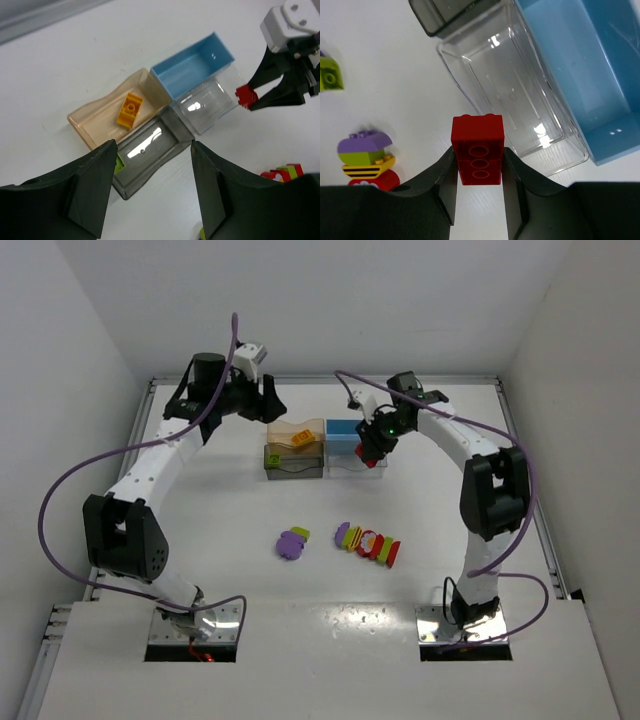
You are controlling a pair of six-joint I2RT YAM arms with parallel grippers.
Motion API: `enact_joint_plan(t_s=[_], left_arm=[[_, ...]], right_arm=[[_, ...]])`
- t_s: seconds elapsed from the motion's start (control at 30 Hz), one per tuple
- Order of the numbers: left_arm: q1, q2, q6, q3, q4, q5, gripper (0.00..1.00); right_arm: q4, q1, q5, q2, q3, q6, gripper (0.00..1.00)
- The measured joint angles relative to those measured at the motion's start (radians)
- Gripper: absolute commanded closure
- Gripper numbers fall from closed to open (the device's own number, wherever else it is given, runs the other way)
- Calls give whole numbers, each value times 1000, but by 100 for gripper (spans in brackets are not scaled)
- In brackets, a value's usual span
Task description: Sort the legos into containers by color
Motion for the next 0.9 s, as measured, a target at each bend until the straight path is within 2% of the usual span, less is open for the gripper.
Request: enact_joint_plan(t_s=[0.6, 0.67, 0.7, 0.77, 0.8, 0.9], left_arm=[[5, -10, 40, -77, -55, 12, 33], [5, -10, 48, -84, -54, 12, 33], [5, -11, 51, -87, -54, 12, 33], [5, -13, 54, -94, -55, 11, 30], [6, -15, 55, -97, -55, 11, 30], [6, -29, 60, -119, -54, 11, 29]], right_arm=[[39, 23, 165, 20, -19, -96, 93], [46, 35, 185, 20, -23, -106, 83], [48, 41, 193, 20, -24, -111, 72], [56, 50, 211, 20, -24, -120, 66], [59, 55, 216, 20, -24, -124, 56], [77, 63, 235, 20, -28, -133, 44]])
